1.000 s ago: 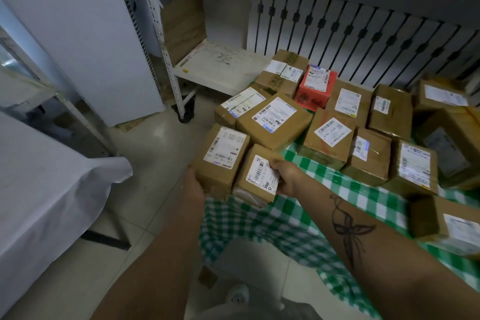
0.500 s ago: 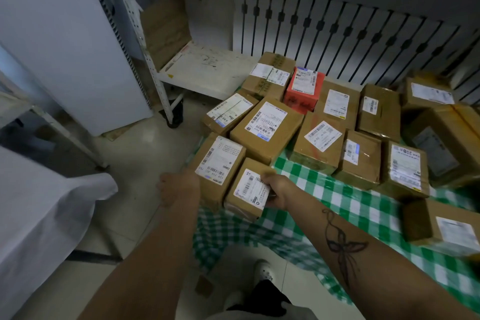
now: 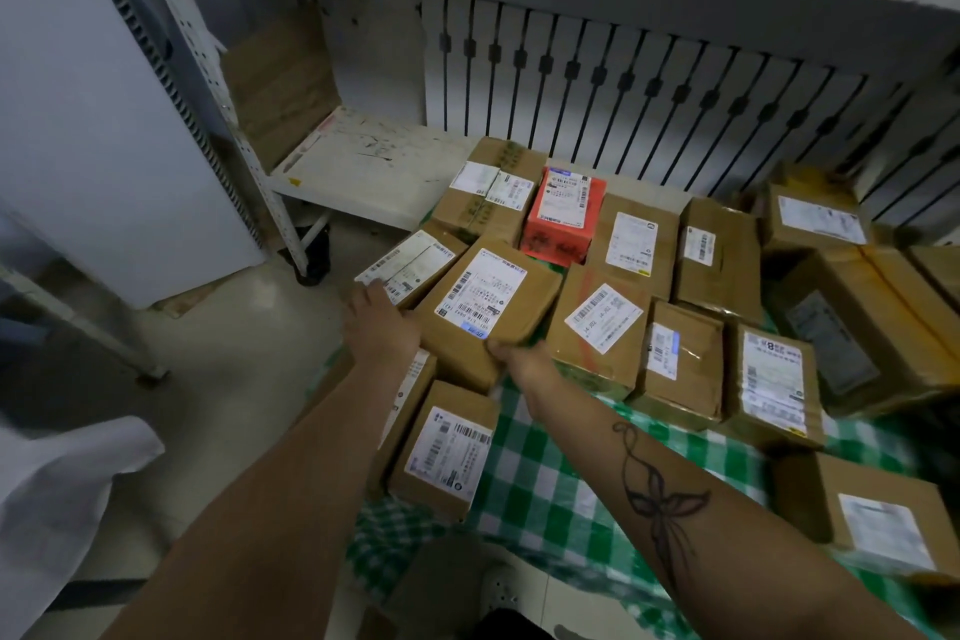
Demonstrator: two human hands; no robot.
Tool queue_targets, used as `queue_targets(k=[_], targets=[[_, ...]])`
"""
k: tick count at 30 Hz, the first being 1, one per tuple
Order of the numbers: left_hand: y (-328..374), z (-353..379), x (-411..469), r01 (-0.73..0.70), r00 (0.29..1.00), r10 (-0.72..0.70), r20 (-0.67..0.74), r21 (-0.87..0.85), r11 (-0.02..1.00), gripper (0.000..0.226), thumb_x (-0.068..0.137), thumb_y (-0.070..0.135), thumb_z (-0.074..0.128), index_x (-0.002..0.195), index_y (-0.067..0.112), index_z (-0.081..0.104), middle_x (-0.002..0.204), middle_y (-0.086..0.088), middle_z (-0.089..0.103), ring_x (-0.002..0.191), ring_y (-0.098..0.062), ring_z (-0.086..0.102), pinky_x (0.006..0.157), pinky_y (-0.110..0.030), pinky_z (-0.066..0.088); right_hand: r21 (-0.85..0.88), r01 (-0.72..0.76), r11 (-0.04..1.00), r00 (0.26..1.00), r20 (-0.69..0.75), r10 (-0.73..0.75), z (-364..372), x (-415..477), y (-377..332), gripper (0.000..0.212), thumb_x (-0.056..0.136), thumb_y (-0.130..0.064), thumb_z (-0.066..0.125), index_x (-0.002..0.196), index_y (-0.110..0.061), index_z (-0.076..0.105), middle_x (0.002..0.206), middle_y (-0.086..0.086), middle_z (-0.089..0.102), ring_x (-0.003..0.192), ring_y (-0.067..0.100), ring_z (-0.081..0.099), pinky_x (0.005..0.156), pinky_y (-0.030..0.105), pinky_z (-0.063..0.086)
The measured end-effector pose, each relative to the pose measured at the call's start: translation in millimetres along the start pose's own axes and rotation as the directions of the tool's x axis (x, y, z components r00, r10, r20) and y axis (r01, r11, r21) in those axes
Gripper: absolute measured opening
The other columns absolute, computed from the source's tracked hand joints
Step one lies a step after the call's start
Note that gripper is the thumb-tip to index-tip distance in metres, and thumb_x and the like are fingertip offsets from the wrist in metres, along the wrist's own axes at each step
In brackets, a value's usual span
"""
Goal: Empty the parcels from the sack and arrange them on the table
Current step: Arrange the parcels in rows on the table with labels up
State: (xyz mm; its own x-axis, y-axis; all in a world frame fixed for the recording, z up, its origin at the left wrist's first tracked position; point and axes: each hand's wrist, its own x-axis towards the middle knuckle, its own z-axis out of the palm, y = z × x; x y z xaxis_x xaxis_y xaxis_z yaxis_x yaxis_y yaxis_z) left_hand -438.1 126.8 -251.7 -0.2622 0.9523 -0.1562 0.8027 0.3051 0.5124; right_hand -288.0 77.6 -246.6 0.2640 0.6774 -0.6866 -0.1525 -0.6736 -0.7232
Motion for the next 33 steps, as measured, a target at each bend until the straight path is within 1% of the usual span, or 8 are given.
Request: queue_targets(k=[5,10,15,19,21,25,29,33], targets=[[3.8,0.7,21.6,0.102,0.994,-0.102,0.041,-0.001,0.995,0.065,0.094,0.024,0.047,0.149,0.012,0.015,0.157,-0.016,0.007,0.141,-0.038,0.016,0.114,-0.049,0.023,-0.032,0.054,0.998,0.998,-0.013,-0.054,-0.9,10.3,-5.1,0.066,0.087,-0.011,0.065,0.142,-0.01,0.03,0.138,0.011,0.05,0.128,0.031,0.048,0.108,0.045,0.039],[7.4,2.3,32.1,0.159,0.984,-0.156,0.084,-0.028,0.987,0.062,0.091,0.025,0.049,0.144,0.01,0.021,0.147,-0.017,0.031,0.129,-0.037,0.031,0.106,-0.049,0.033,-0.145,0.099,0.984,0.993,-0.043,-0.106,4.2,13.8,-10.8,0.059,0.092,-0.012,0.053,0.145,-0.015,0.029,0.137,0.011,0.052,0.123,0.032,0.051,0.103,0.043,0.043],[9.1,2.6,29.0,0.156,0.983,-0.162,0.088,0.067,0.985,0.052,0.091,0.027,0.047,0.137,0.007,0.033,0.141,-0.019,0.038,0.129,-0.035,0.033,0.108,-0.045,0.027,-0.371,0.099,0.923,0.974,-0.155,-0.167,-3.3,11.2,-24.5,0.054,0.1,-0.008,0.028,0.151,-0.017,0.017,0.141,0.01,0.045,0.123,0.032,0.048,0.094,0.035,0.039],[4.7,5.1,26.1,0.144,0.981,-0.151,0.121,0.061,0.988,0.048,0.093,0.029,0.043,0.136,0.009,0.036,0.14,-0.017,0.039,0.129,-0.034,0.033,0.109,-0.045,0.027,-0.392,0.107,0.914,0.96,-0.199,-0.198,-4.9,10.3,-24.2,0.057,0.098,-0.007,0.031,0.152,-0.021,0.016,0.139,0.015,0.047,0.097,0.025,0.056,0.085,0.034,0.043],[2.9,7.4,21.0,0.141,0.982,-0.142,0.127,0.02,0.99,0.049,0.093,0.03,0.044,0.137,0.011,0.034,0.14,-0.016,0.038,0.13,-0.033,0.032,0.109,-0.047,0.027,-0.363,0.109,0.925,0.949,-0.24,-0.207,0.0,6.1,-22.7,0.058,0.096,-0.013,0.041,0.15,-0.018,0.02,0.141,0.016,0.042,0.117,0.032,0.051,0.097,0.039,0.041],[-2.2,7.5,4.3,0.121,0.988,-0.125,0.094,0.041,0.992,0.059,0.091,0.036,0.046,0.139,0.006,0.029,0.142,-0.02,0.034,0.132,-0.035,0.031,0.111,-0.047,0.024,-0.254,-0.044,0.966,0.94,-0.338,-0.046,13.3,-7.9,-20.9,0.069,0.089,-0.027,0.056,0.145,-0.014,0.019,0.145,0.015,0.027,0.13,0.035,0.035,0.102,0.041,0.037],[-9.4,2.8,-12.1,0.14,0.984,-0.148,0.097,0.089,0.986,0.074,0.088,0.052,0.048,0.142,0.007,0.025,0.146,-0.02,0.029,0.137,-0.035,0.025,0.114,-0.049,0.016,0.037,-0.208,0.977,0.963,-0.169,0.212,21.1,-24.2,-15.6,0.083,0.072,-0.024,0.076,0.138,-0.012,0.027,0.134,0.011,0.046,0.117,0.033,0.05,0.083,0.04,0.053],[-20.1,-2.1,-34.0,0.157,0.979,-0.167,0.118,0.088,0.984,0.097,0.078,0.063,0.054,0.146,0.007,0.016,0.152,-0.019,0.021,0.141,-0.036,0.017,0.114,-0.051,0.007,-0.192,-0.306,0.932,0.951,-0.023,0.308,15.5,-48.5,-6.8,0.061,0.085,-0.016,0.065,0.136,-0.009,0.034,0.138,0.015,0.046,0.129,0.037,0.041,0.105,0.055,0.032]])
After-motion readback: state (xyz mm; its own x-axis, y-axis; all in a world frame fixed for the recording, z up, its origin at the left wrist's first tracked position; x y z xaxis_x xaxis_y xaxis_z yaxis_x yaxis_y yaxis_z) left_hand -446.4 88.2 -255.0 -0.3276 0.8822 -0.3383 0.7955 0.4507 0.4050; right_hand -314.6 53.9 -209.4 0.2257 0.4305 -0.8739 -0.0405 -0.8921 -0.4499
